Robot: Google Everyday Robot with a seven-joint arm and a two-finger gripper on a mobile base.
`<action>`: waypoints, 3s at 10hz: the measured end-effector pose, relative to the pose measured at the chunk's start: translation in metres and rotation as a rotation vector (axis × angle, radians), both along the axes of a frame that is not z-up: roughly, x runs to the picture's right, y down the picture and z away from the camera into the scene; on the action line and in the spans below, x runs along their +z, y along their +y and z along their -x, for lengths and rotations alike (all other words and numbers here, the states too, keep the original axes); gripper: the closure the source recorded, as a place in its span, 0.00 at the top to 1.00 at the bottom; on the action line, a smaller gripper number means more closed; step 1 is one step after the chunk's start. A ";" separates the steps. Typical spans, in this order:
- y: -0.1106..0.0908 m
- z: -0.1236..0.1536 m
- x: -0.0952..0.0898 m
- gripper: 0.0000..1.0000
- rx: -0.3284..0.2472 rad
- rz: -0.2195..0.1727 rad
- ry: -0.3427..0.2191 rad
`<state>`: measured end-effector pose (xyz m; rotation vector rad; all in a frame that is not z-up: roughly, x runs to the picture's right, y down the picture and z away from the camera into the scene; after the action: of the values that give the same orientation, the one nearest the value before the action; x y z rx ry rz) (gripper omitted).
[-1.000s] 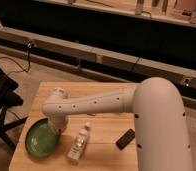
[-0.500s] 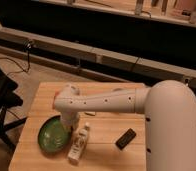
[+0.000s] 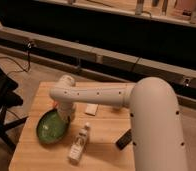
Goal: Drag the ceramic bowl in a circle
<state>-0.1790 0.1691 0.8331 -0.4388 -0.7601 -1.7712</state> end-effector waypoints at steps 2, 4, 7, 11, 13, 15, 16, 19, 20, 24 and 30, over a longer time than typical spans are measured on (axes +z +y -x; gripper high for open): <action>0.007 0.019 0.010 0.00 -0.032 0.018 -0.054; 0.022 0.023 0.008 0.00 -0.024 0.033 -0.077; 0.052 0.023 -0.014 0.00 0.010 0.048 -0.081; 0.064 0.009 -0.028 0.00 0.043 0.061 -0.032; 0.057 -0.024 -0.036 0.00 0.059 0.048 0.042; 0.039 -0.054 -0.039 0.00 0.067 0.028 0.106; 0.026 -0.059 -0.034 0.00 0.059 0.020 0.115; -0.006 -0.035 -0.012 0.00 -0.011 0.002 0.074; -0.011 -0.020 -0.007 0.00 -0.036 -0.004 0.046; -0.013 0.022 0.001 0.00 -0.108 -0.010 -0.053; 0.039 0.023 -0.030 0.00 -0.068 0.031 -0.053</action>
<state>-0.2023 0.2076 0.8029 -0.4445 -0.8197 -1.8422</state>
